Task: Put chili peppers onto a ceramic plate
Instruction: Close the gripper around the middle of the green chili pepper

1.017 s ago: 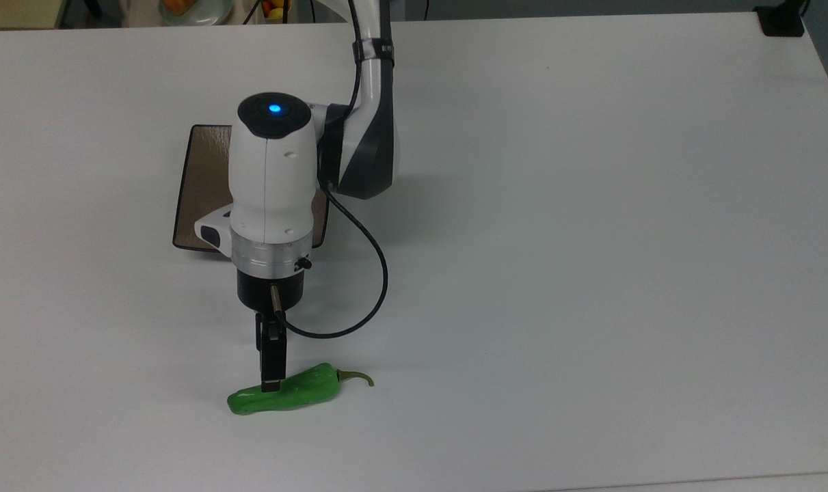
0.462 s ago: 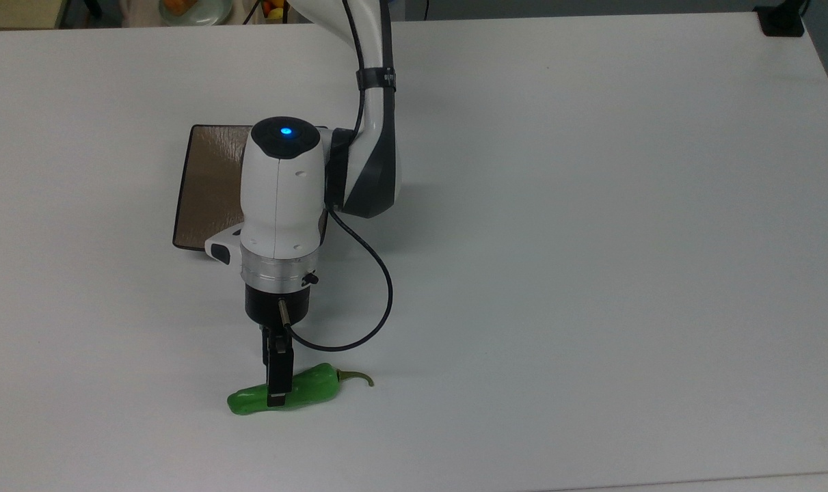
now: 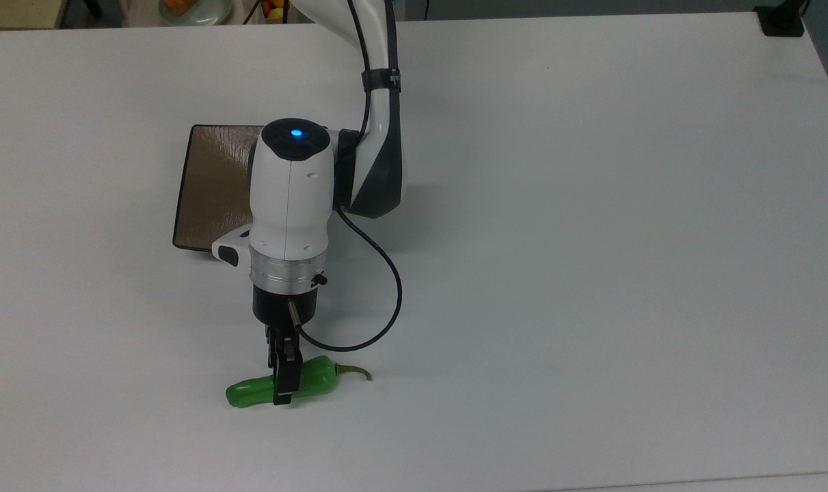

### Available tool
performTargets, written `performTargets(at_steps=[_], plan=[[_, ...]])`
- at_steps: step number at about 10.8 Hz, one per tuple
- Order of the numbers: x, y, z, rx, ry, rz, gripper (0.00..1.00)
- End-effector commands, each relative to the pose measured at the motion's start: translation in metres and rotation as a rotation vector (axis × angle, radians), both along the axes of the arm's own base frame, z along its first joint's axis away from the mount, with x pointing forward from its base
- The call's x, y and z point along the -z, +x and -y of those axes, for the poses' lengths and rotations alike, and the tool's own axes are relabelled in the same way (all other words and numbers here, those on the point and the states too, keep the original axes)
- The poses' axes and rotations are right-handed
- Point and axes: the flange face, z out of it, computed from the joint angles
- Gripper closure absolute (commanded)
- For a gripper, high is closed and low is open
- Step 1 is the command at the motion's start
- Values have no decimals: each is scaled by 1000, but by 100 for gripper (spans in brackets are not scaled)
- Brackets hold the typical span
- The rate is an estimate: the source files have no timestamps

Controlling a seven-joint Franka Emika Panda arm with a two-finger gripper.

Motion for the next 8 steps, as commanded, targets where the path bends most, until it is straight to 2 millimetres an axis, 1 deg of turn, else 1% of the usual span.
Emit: performTargets(at_steps=[1,2,5,6,7,8], plan=[[1,3,-3,-5,-21,24,41],[-1,3,-2,-8,-24,25,49],[0,3,-1,-14,-27,23,85],[-1,3,0,-20,-32,22,90],[-3,3,0,-27,-34,22,90],[-14,2,1,-27,-32,31,90]])
